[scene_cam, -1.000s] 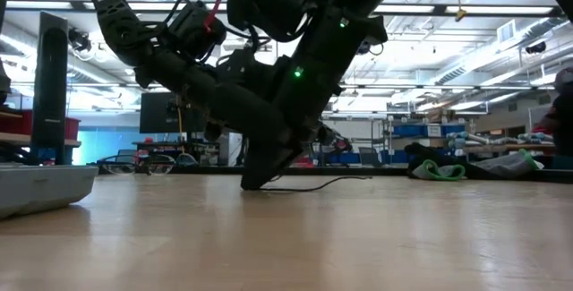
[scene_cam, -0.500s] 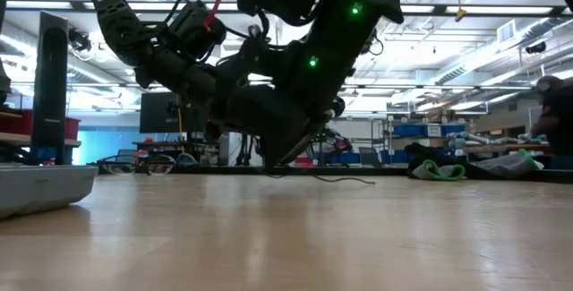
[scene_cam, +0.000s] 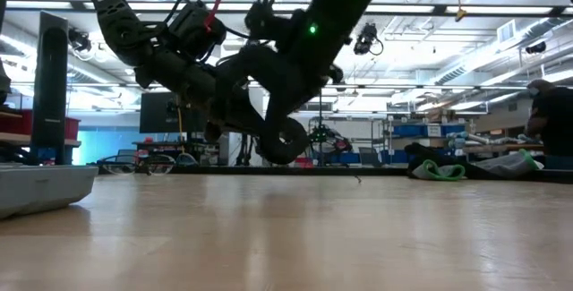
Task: Coil cords
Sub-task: Coil the black wire onto the black spool
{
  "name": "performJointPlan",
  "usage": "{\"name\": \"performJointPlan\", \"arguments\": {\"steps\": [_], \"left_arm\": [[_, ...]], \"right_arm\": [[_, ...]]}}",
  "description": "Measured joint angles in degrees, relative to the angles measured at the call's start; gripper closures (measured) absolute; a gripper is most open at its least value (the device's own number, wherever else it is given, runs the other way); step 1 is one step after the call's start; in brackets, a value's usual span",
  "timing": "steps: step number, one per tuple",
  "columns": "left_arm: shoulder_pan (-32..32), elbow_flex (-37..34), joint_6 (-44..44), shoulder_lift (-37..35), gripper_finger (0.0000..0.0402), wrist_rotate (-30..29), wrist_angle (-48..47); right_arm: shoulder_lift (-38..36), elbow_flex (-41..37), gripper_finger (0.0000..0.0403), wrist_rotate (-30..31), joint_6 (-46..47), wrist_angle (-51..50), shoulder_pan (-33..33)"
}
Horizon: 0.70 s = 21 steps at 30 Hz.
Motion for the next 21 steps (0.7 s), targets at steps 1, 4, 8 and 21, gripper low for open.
{"name": "performJointPlan", "arguments": {"steps": [1,4,8,21], "left_arm": [[0.0,0.0,0.2,0.0,0.0401,0.0,0.0],[0.0,0.0,0.9,0.0,0.0401,0.0,0.1],[0.0,0.0,1.0,0.0,0.0401,0.0,-0.1],[0.0,0.0,-1.5,0.0,0.0401,5.9,3.1]], "right_arm": [[-0.7,0.0,0.0403,0.5,-0.6,-0.1,-0.2],[-2.4,0.0,0.0403,1.1,-2.2,-1.0,-1.1],[-4.5,0.0,0.0403,2.9,-2.0,-4.2,-2.2],[-8.3,0.1,0.0403,3.6,12.3,-23.9,-3.5]]}}
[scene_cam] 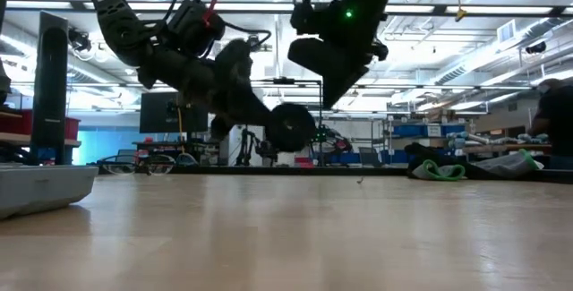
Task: Coil cords
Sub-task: Coil the black wire onto the black spool
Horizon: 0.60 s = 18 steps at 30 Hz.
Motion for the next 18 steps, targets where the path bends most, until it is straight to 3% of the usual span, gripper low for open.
{"name": "performJointPlan", "arguments": {"steps": [8,15,18], "left_arm": [[0.0,0.0,-1.9,0.0,0.0401,5.6,5.2],[0.0,0.0,-1.9,0.0,0.0401,6.3,6.2],[0.0,0.0,-1.9,0.0,0.0401,6.5,6.1]], "right_arm": [[-0.2,0.0,0.0403,-5.6,3.0,-2.4,-0.8],[-0.5,0.0,0.0403,-16.0,0.9,-0.1,-4.0],[-0.5,0.0,0.0403,-17.1,-0.8,3.0,-4.8]]}}
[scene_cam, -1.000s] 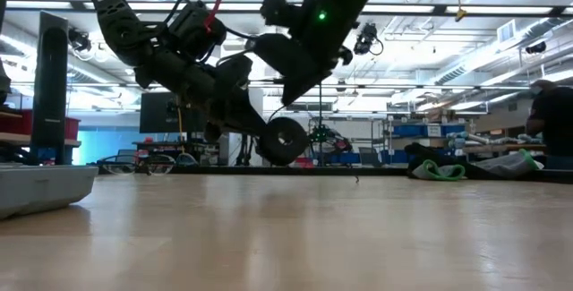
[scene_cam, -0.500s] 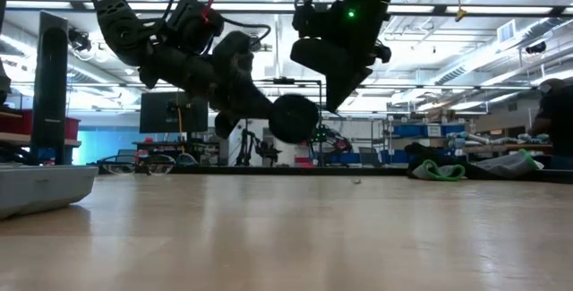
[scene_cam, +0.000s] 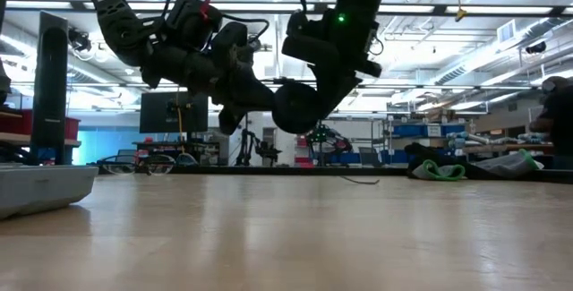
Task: Coil cords
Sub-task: Coil the black wire onto the black spool
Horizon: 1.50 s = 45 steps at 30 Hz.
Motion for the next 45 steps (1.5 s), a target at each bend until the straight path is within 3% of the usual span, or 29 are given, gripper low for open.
{"name": "performJointPlan", "arguments": {"steps": [5,11,13,18,21,28,31,36,45], "left_arm": [[0.0,-0.1,0.2,0.0,0.0401,0.2,-0.4],[0.0,0.0,1.5,0.0,0.0401,0.9,0.1],[0.0,0.0,1.5,0.0,0.0401,0.6,0.2],[0.0,0.0,1.6,0.0,0.0401,0.4,1.9],[0.0,0.0,1.6,0.0,0.0401,0.4,2.0],[0.0,0.0,1.6,0.0,0.0401,0.4,3.0],[0.0,0.0,1.1,0.0,0.0401,0.4,4.1],[0.0,0.0,-0.1,0.0,0.0401,0.4,5.5],[0.8,0.0,-1.1,0.0,0.0401,2.1,3.8]], "right_arm": [[0.0,0.0,0.0403,-0.9,-3.9,0.4,-0.3],[0.0,0.0,0.0403,-20.5,-17.9,-2.1,0.3],[0.0,0.0,0.0403,-24.2,-19.4,-2.2,0.3],[0.0,0.0,0.0403,-24.1,-24.3,-4.4,-0.6],[0.0,0.0,0.0403,-17.0,-26.1,-12.0,-1.0],[0.0,0.0,0.0403,-26.7,-33.8,-16.4,-0.8],[0.0,0.0,0.0403,-24.4,-30.3,-11.3,-0.9],[0.0,-1.7,0.0403,-21.1,-30.6,5.1,-0.7],[-3.5,-17.6,0.0403,-19.1,-22.0,20.6,1.3]]}}
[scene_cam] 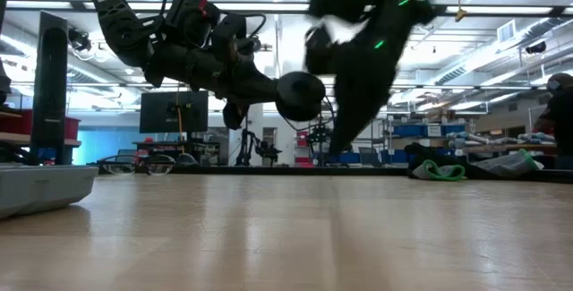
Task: Coil cords
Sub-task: Coil the black wire onto the black spool
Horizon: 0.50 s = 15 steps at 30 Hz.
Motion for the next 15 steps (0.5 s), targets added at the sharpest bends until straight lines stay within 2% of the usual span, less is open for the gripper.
{"name": "performJointPlan", "arguments": {"steps": [6,9,12,15], "left_arm": [[0.9,0.0,-0.4,0.0,0.0401,-0.2,1.1],[1.0,0.0,-0.8,0.0,0.0401,-0.2,1.5],[1.0,0.0,-2.2,0.0,0.0401,-0.4,3.3],[1.0,0.0,-3.6,0.0,0.0401,-0.5,5.5]], "right_arm": [[-16.4,-19.3,0.0403,1.3,6.0,18.6,4.0],[-26.4,-31.7,0.0403,4.7,9.0,33.2,4.5],[-32.4,-44.7,0.0403,14.9,12.2,53.6,3.8],[-33.4,-54.3,0.0403,25.3,16.9,72.4,3.7]]}}
